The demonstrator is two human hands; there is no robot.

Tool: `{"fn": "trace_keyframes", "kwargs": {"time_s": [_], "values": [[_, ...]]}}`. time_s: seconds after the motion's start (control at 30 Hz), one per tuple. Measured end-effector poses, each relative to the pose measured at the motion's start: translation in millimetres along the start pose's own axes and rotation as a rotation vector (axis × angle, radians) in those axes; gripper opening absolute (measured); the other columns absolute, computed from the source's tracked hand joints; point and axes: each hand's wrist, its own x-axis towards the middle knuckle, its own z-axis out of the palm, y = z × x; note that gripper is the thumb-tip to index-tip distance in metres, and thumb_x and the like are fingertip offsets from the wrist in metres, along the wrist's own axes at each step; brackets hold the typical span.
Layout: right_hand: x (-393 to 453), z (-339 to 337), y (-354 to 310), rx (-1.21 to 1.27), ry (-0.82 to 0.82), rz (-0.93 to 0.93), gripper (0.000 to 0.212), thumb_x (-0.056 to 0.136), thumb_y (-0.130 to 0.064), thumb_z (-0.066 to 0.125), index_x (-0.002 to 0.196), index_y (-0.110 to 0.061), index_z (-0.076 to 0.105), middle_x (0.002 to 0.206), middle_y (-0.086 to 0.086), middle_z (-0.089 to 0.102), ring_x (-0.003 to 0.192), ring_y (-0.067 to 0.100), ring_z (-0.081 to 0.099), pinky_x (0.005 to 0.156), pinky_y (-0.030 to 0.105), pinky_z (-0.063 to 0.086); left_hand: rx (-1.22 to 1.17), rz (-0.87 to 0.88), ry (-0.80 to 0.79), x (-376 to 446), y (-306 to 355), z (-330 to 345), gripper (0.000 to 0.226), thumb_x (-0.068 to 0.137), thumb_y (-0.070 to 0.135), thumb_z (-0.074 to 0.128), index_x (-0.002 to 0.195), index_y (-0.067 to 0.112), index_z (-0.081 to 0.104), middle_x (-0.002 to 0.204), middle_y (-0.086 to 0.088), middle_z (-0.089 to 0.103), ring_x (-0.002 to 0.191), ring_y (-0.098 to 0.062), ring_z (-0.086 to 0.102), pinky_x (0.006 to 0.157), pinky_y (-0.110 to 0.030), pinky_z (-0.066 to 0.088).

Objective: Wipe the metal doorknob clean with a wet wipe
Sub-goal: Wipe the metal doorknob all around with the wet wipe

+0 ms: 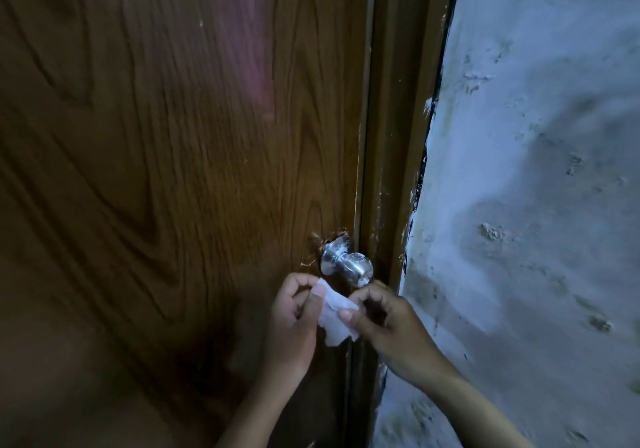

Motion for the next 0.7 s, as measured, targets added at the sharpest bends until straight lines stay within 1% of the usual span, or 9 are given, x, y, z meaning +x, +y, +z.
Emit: {"fn": "trace_keyframes", "kwargs": {"time_s": [0.07, 0.17, 0.2, 0.27, 0.3, 0.47, 0.57, 0.63, 0.7], "values": [[3, 0, -2, 0.016, 0.048, -0.022, 0.01, 0.082, -0.021, 0.062, 0.074, -0.026, 0.059, 0.083, 0.0, 0.053, 0.073, 0.004, 0.053, 0.063, 0.012, 0.044, 0.029, 0.037, 0.018, 3, -1, 0, 0.016, 0.088, 0.009, 0.053, 0.082, 0.023, 0.058, 0.082, 0.002, 0.064, 0.071, 0.0, 0.061, 0.062, -0.013, 0.048], [7, 0, -7, 0.204, 0.09, 0.027, 0.01, 0.081, -0.014, 0.063, 0.075, -0.021, 0.06, 0.074, 0.008, 0.057, 0.065, 0.014, 0.055, 0.056, 0.02, 0.046, -0.079, -0.001, -0.013, 8, -1, 1, 0.015, 0.089, 0.006, 0.05, 0.082, 0.018, 0.056, 0.105, 0.004, 0.062, 0.087, -0.008, 0.063, 0.073, -0.023, 0.051], [10, 0, -8, 0.28, 0.117, 0.042, 0.011, 0.081, -0.009, 0.063, 0.075, -0.018, 0.06, 0.07, 0.008, 0.057, 0.061, 0.012, 0.055, 0.053, 0.018, 0.046, -0.126, -0.025, -0.042, 9, 0, 1, 0.014, 0.089, 0.006, 0.049, 0.082, 0.015, 0.055, 0.1, 0.004, 0.065, 0.082, -0.01, 0.065, 0.069, -0.025, 0.053], [15, 1, -11, 0.38, 0.18, 0.06, 0.013, 0.08, -0.001, 0.062, 0.077, -0.014, 0.058, 0.067, 0.006, 0.059, 0.056, 0.006, 0.058, 0.049, 0.015, 0.048, -0.191, -0.062, -0.082, 10, 3, 2, 0.012, 0.09, 0.006, 0.047, 0.082, 0.012, 0.053, 0.072, 0.003, 0.07, 0.065, -0.009, 0.066, 0.055, -0.02, 0.053], [18, 1, -12, 0.397, 0.21, 0.059, 0.014, 0.079, 0.001, 0.061, 0.079, -0.013, 0.058, 0.069, 0.004, 0.059, 0.056, 0.004, 0.059, 0.049, 0.015, 0.048, -0.218, -0.073, -0.094, 10, 4, 2, 0.011, 0.09, 0.006, 0.046, 0.082, 0.01, 0.053, 0.065, 0.002, 0.07, 0.06, -0.008, 0.065, 0.051, -0.018, 0.052], [25, 3, -15, 0.38, 0.284, 0.026, 0.022, 0.078, -0.001, 0.064, 0.083, -0.021, 0.066, 0.08, 0.001, 0.065, 0.07, 0.006, 0.063, 0.061, 0.019, 0.053, -0.316, -0.125, -0.016, 19, 4, 1, 0.008, 0.09, 0.01, 0.048, 0.09, 0.01, 0.056, 0.075, 0.001, 0.074, 0.069, -0.011, 0.07, 0.055, -0.016, 0.053], [29, -1, -13, 0.504, 0.282, 0.113, 0.023, 0.079, -0.001, 0.061, 0.082, -0.022, 0.071, 0.082, -0.001, 0.073, 0.081, 0.013, 0.068, 0.074, 0.027, 0.056, -0.32, -0.167, 0.027, 21, 4, 0, 0.007, 0.088, 0.011, 0.052, 0.09, 0.012, 0.059, 0.08, -0.003, 0.074, 0.073, -0.014, 0.07, 0.055, -0.018, 0.054], [31, -7, -13, 0.572, 0.249, 0.14, 0.026, 0.078, 0.001, 0.062, 0.086, -0.021, 0.072, 0.091, 0.0, 0.074, 0.088, 0.015, 0.068, 0.08, 0.029, 0.056, -0.297, -0.181, 0.027, 24, 6, 1, 0.008, 0.088, 0.009, 0.053, 0.089, 0.012, 0.061, 0.077, -0.002, 0.075, 0.07, -0.012, 0.07, 0.056, -0.016, 0.054], [32, -11, -14, 0.552, 0.239, 0.132, 0.029, 0.075, 0.003, 0.064, 0.088, -0.022, 0.071, 0.096, 0.001, 0.073, 0.091, 0.013, 0.068, 0.079, 0.026, 0.057, -0.294, -0.193, 0.01, 26, 8, 5, 0.009, 0.086, 0.006, 0.056, 0.088, 0.012, 0.063, 0.072, 0.0, 0.074, 0.067, -0.008, 0.069, 0.056, -0.014, 0.053]]}}
